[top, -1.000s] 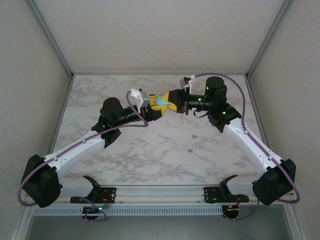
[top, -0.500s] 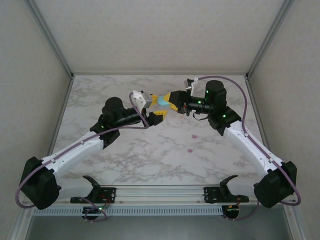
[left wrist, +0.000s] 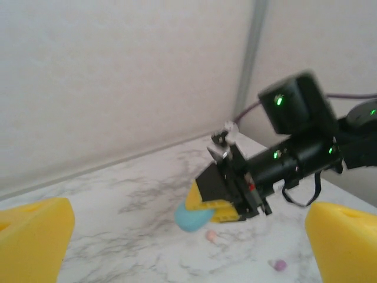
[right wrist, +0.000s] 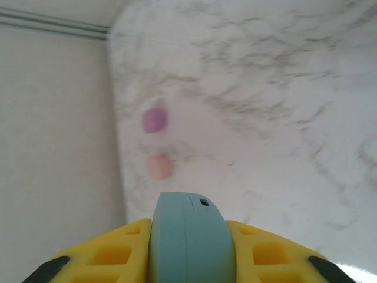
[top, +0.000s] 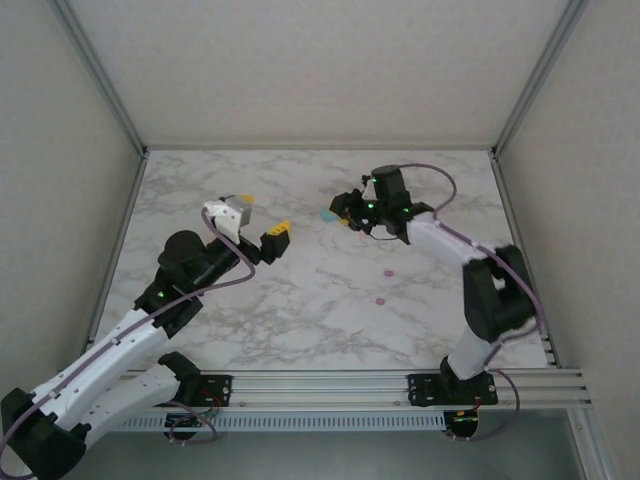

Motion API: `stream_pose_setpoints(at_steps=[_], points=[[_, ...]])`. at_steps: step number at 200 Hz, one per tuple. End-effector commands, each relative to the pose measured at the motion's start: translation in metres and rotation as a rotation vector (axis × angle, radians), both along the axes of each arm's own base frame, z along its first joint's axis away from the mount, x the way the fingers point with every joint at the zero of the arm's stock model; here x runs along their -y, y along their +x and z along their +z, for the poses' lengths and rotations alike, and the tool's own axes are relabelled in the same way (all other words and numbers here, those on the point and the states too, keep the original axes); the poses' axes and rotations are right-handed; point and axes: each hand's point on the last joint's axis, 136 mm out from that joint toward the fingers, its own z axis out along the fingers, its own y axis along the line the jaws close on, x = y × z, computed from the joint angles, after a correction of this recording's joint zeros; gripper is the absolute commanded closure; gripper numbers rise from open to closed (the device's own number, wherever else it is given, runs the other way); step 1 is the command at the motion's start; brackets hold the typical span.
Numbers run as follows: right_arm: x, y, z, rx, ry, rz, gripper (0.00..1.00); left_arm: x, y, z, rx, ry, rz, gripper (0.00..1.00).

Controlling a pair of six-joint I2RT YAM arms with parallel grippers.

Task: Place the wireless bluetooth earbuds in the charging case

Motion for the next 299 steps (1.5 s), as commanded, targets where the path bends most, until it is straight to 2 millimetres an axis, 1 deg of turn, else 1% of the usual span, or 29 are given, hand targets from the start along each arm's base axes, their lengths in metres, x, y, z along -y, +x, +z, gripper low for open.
stream_pose_setpoints(at_steps=[1, 9, 17, 27, 33, 40, 44, 47, 61, 83, 110, 128, 150, 170, 182, 219, 251, 271, 279, 299], points=[[-0.008, 0.021, -0.007, 0.037, -0.085, 0.081, 0.79, -0.030, 0.013, -0.005, -0.101, -0.029, 0.162, 0.00], [-0.010, 0.028, -0.017, 0.018, -0.109, 0.091, 0.78, -0.035, 0.015, -0.004, -0.132, -0.043, 0.187, 0.00], [-0.013, 0.035, -0.032, -0.022, -0.127, 0.097, 0.78, -0.039, 0.017, -0.004, -0.160, -0.051, 0.205, 0.00], [-0.017, 0.043, -0.044, -0.050, -0.132, 0.103, 0.78, -0.042, 0.020, -0.005, -0.193, -0.051, 0.222, 0.00], [-0.020, 0.048, -0.048, -0.056, -0.122, 0.108, 0.78, -0.044, 0.022, -0.006, -0.213, -0.045, 0.232, 0.00], [-0.023, 0.052, -0.057, -0.072, -0.121, 0.113, 0.78, -0.047, 0.024, -0.008, -0.242, -0.042, 0.254, 0.00], [-0.025, 0.054, -0.059, -0.078, -0.121, 0.115, 0.78, -0.048, 0.025, -0.007, -0.247, -0.044, 0.264, 0.00], [-0.026, 0.055, -0.062, -0.084, -0.123, 0.116, 0.78, -0.049, 0.025, -0.012, -0.270, -0.027, 0.270, 0.00], [-0.029, 0.061, -0.072, -0.104, -0.125, 0.125, 0.77, -0.050, 0.025, -0.015, -0.293, 0.010, 0.276, 0.00], [-0.029, 0.065, -0.091, -0.145, -0.148, 0.133, 0.76, -0.052, 0.024, -0.018, -0.300, 0.038, 0.281, 0.00], [-0.027, 0.064, -0.107, -0.172, -0.178, 0.148, 0.75, -0.054, 0.026, -0.021, -0.303, 0.045, 0.294, 0.00], [-0.024, 0.061, -0.115, -0.192, -0.196, 0.160, 0.74, -0.053, 0.029, -0.025, -0.312, 0.062, 0.297, 0.00], [-0.017, 0.058, -0.121, -0.201, -0.240, 0.162, 0.69, -0.053, 0.033, -0.033, -0.344, 0.089, 0.309, 0.00], [-0.010, 0.055, -0.120, -0.195, -0.284, 0.166, 0.65, -0.054, 0.038, -0.041, -0.373, 0.102, 0.327, 0.00], [-0.006, 0.055, -0.119, -0.189, -0.307, 0.166, 0.60, -0.054, 0.041, -0.045, -0.385, 0.103, 0.332, 0.00], [0.004, 0.055, -0.107, -0.165, -0.367, 0.164, 0.52, -0.062, 0.051, -0.054, -0.439, 0.107, 0.395, 0.00], [0.012, 0.053, -0.098, -0.152, -0.414, 0.161, 0.46, -0.070, 0.057, -0.069, -0.502, 0.118, 0.440, 0.00], [0.021, 0.053, -0.086, -0.115, -0.466, 0.161, 0.42, -0.080, 0.062, -0.081, -0.560, 0.130, 0.493, 0.00], [0.023, 0.052, -0.077, -0.094, -0.478, 0.166, 0.41, -0.084, 0.064, -0.087, -0.591, 0.129, 0.513, 0.00], [0.030, 0.047, -0.054, -0.040, -0.507, 0.178, 0.39, -0.096, 0.069, -0.108, -0.682, 0.161, 0.568, 0.07]])
